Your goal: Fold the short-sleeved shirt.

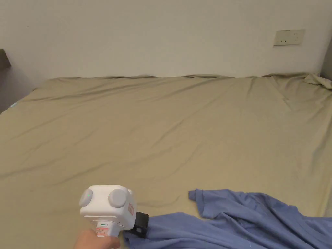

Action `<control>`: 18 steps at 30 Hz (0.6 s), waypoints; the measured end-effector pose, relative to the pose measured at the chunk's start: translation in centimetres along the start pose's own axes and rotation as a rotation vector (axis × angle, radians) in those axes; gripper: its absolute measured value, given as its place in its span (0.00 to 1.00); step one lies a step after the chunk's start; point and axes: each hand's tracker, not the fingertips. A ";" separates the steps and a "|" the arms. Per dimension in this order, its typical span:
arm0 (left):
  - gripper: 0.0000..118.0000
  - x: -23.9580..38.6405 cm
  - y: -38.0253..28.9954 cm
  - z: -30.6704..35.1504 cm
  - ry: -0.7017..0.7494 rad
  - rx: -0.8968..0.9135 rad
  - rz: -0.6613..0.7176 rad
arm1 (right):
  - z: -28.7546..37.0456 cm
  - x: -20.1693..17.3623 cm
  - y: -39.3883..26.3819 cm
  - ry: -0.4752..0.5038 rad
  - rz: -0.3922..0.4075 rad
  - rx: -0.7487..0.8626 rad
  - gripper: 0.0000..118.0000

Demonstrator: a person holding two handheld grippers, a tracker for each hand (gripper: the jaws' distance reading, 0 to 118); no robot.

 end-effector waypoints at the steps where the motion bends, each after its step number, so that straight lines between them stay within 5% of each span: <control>1: 0.46 0.7 -0.2 0.1 0.059 0.006 -0.071 | -0.2 -0.1 -0.2 -0.004 0.015 -0.008 0.02; 3: 0.00 0.8 -0.8 0.9 0.112 0.018 -0.147 | -0.7 -0.2 -0.5 0.002 0.031 -0.023 0.02; 5: 0.00 -0.4 -0.5 1.8 -0.054 0.000 0.020 | -1.3 -0.1 -1.0 0.005 0.026 -0.040 0.02; 14: 0.00 0.9 -3.0 7.3 -0.276 0.185 0.086 | -0.8 5.6 -1.3 -0.072 -0.102 -0.083 0.09; 15: 0.00 2.3 -3.7 8.1 -0.268 0.182 0.066 | -1.2 6.9 -1.1 -0.102 -0.125 -0.125 0.16; 16: 0.00 2.7 -4.0 8.6 -0.269 0.183 0.049 | -2.2 8.4 -1.1 -0.112 -0.157 -0.196 0.52; 17: 0.00 3.0 -4.2 9.0 -0.262 0.193 0.043 | -3.5 10.4 -1.6 -0.102 -0.195 -0.287 1.00; 18: 0.00 3.1 -4.4 9.3 -0.268 0.204 0.032 | -4.0 11.7 -1.7 -0.102 -0.224 -0.274 1.00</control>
